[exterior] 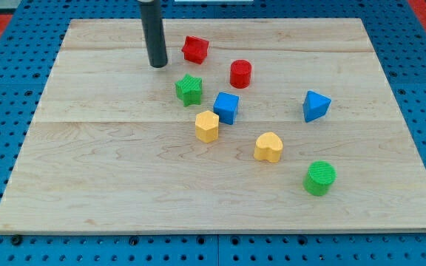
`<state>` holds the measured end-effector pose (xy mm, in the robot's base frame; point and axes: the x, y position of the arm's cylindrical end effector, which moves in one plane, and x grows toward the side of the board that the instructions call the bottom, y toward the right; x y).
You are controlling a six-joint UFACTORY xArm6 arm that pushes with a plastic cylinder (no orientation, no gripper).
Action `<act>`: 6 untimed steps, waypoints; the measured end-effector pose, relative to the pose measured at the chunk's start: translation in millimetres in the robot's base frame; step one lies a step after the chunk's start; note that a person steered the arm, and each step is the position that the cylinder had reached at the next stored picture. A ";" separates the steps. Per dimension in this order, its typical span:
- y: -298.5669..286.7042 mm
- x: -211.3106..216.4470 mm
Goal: Place the red star above the red circle
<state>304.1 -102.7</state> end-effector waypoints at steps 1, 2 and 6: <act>11.5 -30.6; 69.4 -38.8; 67.7 14.5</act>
